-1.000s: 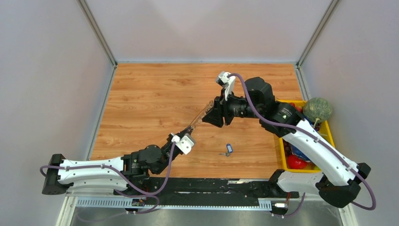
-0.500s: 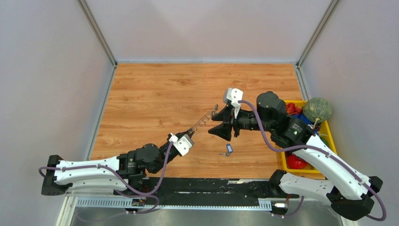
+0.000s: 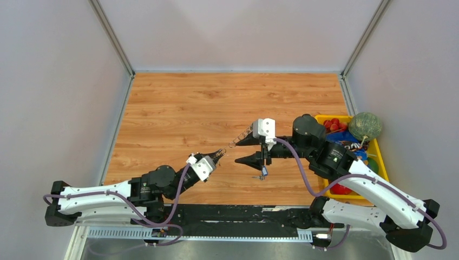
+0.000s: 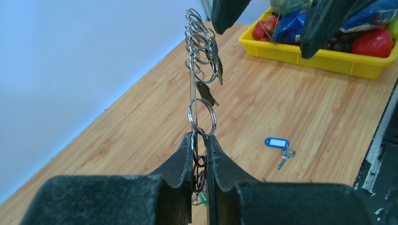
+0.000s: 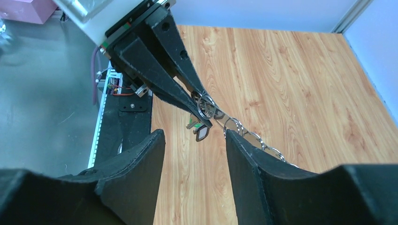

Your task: Put the keys on the keyring

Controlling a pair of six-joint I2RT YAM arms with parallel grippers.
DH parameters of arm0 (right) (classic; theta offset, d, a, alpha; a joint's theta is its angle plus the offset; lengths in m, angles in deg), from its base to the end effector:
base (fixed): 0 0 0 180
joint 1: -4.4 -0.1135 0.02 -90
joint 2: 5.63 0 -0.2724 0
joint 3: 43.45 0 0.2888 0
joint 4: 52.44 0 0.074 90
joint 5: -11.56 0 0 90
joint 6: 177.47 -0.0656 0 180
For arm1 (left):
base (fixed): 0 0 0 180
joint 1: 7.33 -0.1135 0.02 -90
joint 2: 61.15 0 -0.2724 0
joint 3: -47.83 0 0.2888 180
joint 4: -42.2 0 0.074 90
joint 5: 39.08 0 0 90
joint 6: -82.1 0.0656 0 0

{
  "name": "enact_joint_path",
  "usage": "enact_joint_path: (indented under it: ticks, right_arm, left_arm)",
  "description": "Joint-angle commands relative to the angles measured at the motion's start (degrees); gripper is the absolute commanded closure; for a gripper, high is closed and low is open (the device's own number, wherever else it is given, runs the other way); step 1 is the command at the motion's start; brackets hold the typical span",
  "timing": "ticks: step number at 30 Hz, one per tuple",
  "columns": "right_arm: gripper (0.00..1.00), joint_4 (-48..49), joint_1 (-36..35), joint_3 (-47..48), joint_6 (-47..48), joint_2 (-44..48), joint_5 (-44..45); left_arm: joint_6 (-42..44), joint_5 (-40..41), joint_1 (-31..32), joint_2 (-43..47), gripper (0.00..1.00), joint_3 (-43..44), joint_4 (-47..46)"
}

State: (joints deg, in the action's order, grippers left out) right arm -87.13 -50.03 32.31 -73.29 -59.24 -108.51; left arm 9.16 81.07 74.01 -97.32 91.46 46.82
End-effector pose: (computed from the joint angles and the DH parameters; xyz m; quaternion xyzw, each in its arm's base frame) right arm 0.1207 0.2253 0.4133 -0.5587 0.5309 0.3979 0.4977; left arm 0.0652 -0.2096 0.3182 0.3808 0.5776 -0.2203 0.6877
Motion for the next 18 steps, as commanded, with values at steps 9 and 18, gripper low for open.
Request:
enact_joint_path:
  ticks: [9, 18]
  right_arm:
    - [0.45, 6.0, -4.4, 0.1, 3.8, 0.7, 3.9]
    - [0.45, 6.2, -6.0, 0.4, 3.6, 0.8, 7.2]
  left_arm:
    - [-3.4, -5.5, 0.1, 3.4, 1.0, 2.6, -2.0]
    - [-4.7, -7.7, 0.1, 5.4, 1.0, 2.3, -1.9]
